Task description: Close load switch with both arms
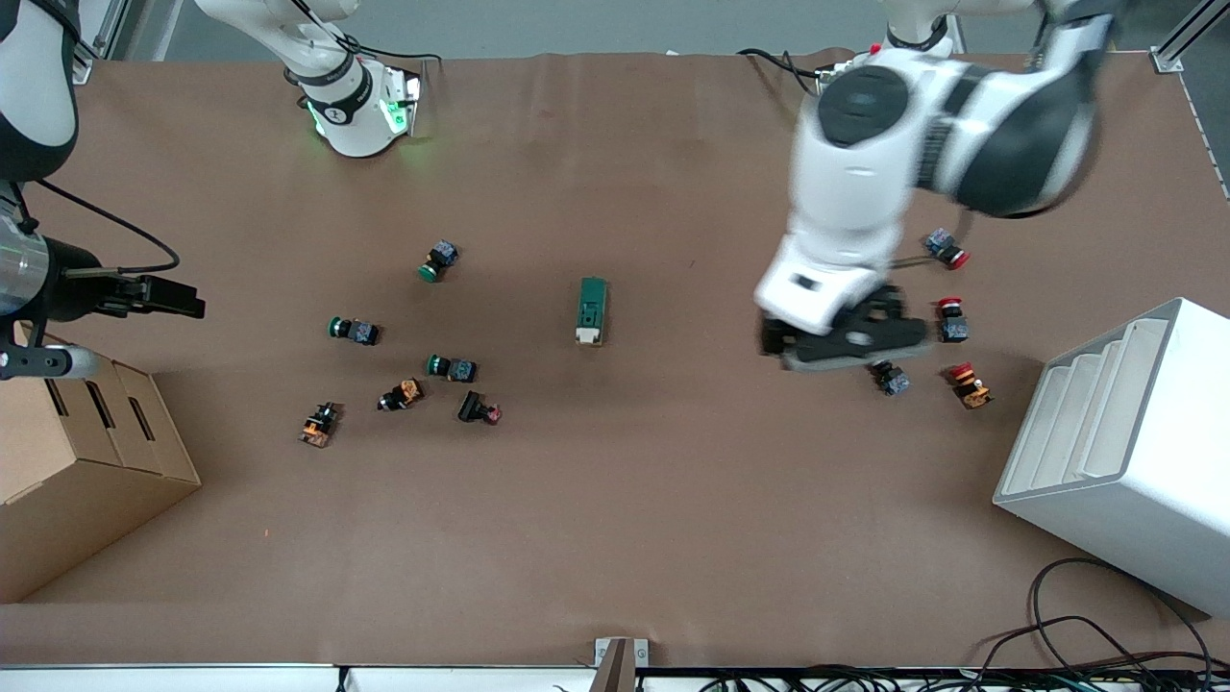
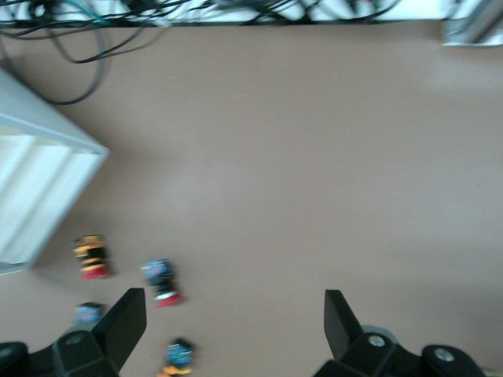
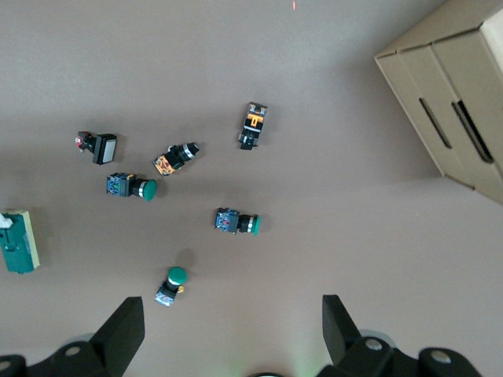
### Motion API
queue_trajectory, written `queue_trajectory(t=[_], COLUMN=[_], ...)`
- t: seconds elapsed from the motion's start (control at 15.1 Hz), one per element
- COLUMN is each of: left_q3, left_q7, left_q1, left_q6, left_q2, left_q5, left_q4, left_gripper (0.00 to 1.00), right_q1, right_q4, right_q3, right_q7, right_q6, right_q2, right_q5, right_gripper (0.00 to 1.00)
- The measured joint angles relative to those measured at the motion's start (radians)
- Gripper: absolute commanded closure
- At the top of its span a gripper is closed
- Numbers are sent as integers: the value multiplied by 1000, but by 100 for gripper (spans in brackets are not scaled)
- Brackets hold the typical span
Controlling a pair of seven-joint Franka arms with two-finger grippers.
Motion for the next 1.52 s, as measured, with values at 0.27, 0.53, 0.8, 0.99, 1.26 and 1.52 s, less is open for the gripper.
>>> queue_trajectory(t=[0.27,0.53,0.8,0.99,1.26,1.52], left_q3=[8,161,325,398,419,418], left_q7=[143,366,543,587,649,661], left_q1=[144,161,134,84,59,50], left_q6=[-33,-137,-271,-327,-339,-339], left_q2=[-64,-179,-268,-312,-384,-439], left_q5=[-135,-309,-408,-422,-434,-444], left_q4=[2,1,-5,-20,-88,-140], left_gripper=[0,0,0,0,0,0], right_q1=[-2,-23,-30,-30,-30,-30], right_q4=[1,-70,-154,-191,-202,-262], right_q3=[-6,-8,-5,-1,0,4], right_q7=[-29,-17,-4,3,18,19], right_q6=[-12,-21,-26,-41,-54,-12], right_q2=[-34,-126,-230,-281,-321,-383], right_q5=[-19,-22,-22,-22,-22,-22], right_gripper=[0,0,0,0,0,0])
